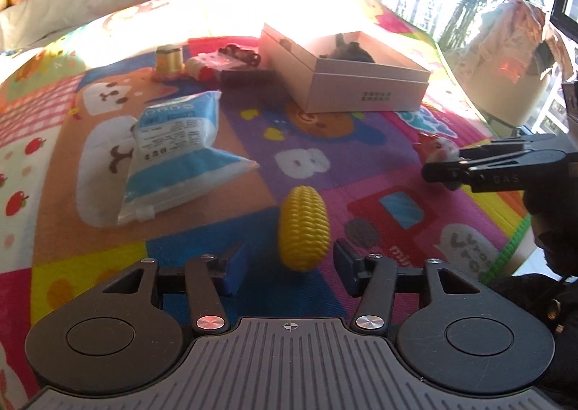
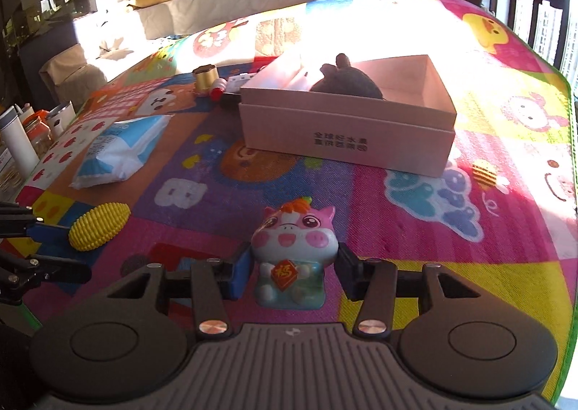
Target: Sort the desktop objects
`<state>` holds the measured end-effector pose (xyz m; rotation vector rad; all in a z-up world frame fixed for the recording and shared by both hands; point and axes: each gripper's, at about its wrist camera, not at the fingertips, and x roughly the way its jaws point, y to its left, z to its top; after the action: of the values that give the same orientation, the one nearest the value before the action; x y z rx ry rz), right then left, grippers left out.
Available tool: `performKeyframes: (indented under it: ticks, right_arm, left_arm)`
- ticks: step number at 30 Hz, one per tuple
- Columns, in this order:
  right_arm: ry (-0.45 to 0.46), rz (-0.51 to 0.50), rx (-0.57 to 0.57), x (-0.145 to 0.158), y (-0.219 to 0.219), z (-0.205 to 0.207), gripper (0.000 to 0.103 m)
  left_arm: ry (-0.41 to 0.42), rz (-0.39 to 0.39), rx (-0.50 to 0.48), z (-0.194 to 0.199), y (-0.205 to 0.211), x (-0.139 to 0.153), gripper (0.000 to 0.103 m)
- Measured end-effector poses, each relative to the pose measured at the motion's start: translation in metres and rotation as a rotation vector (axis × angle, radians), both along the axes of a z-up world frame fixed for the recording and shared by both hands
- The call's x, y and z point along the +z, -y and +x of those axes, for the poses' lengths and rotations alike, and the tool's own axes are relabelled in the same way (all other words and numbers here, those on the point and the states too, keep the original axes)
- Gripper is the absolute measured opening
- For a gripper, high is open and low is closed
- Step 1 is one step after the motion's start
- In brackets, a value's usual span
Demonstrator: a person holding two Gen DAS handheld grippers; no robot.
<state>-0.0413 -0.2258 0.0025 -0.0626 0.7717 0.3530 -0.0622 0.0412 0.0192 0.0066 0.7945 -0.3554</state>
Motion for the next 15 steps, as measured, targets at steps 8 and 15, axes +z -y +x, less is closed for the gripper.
performKeyframes:
  ticks: [8, 15]
  right_arm:
    - [0.015, -0.018, -0.009, -0.006, 0.000, -0.004, 0.050]
    - [0.038, -0.043, -0.001, -0.008, -0.006, -0.008, 0.055]
  left_arm:
    - [0.048, 0.119, 0.120, 0.013, -0.024, 0.002, 0.057]
    - [0.017, -0.003, 0.070, 0.012, -0.013, 0.002, 0.071]
